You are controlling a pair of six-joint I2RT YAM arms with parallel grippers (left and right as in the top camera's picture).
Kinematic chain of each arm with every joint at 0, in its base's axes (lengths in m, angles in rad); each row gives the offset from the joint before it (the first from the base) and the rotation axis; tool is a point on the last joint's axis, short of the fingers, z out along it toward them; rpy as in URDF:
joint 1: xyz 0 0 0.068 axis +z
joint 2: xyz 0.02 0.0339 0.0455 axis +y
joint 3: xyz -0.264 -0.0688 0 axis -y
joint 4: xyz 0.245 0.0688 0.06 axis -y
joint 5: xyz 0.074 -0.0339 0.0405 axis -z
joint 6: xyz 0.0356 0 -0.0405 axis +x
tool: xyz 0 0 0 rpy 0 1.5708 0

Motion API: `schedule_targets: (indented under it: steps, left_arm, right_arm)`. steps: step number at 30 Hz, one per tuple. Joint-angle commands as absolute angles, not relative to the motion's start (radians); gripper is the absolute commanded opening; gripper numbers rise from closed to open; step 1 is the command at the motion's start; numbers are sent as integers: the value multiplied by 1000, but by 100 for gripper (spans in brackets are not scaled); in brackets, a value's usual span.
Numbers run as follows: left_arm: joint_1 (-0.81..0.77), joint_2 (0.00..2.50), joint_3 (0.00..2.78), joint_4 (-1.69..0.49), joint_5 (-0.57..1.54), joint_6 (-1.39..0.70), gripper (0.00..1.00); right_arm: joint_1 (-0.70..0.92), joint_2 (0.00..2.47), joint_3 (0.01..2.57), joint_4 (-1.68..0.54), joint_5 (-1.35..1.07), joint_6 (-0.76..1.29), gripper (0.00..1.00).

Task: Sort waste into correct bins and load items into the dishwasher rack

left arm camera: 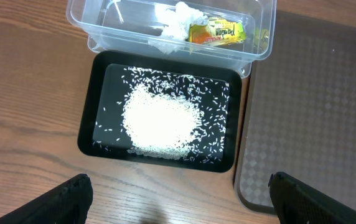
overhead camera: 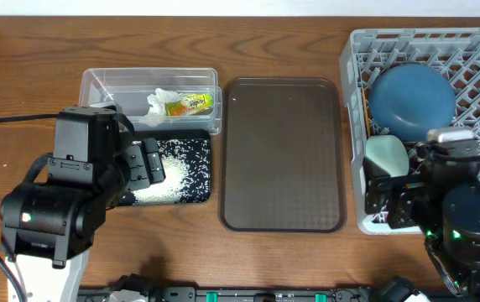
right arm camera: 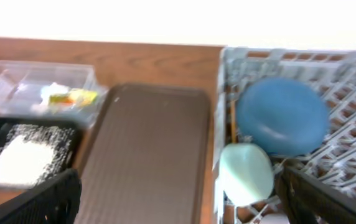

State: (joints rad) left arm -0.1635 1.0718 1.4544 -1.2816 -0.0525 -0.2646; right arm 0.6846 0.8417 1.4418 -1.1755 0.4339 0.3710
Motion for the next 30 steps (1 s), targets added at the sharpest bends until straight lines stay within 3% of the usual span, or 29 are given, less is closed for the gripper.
schedule_targets:
  steps: [1, 7, 13, 20, 30]
  left_arm:
    - [-157, 1072, 1461, -1283, -61, -266, 93]
    - [-157, 1072, 1461, -1283, -61, -266, 93]
    - [-157, 1072, 1461, -1283, -61, -266, 93]
    - [-157, 1072, 1461, -1283, -61, -266, 93]
    - [-157, 1072, 1461, -1283, -61, -266, 93]
  right_arm:
    - [617, 813, 1363, -1113, 497, 358, 99]
    - [415, 664, 1033, -798, 282, 353, 99]
    - [325, 426, 660, -484, 163, 299, 99]
    - [286, 196, 371, -416, 164, 321, 99]
    - [286, 10, 47, -142, 164, 320, 99]
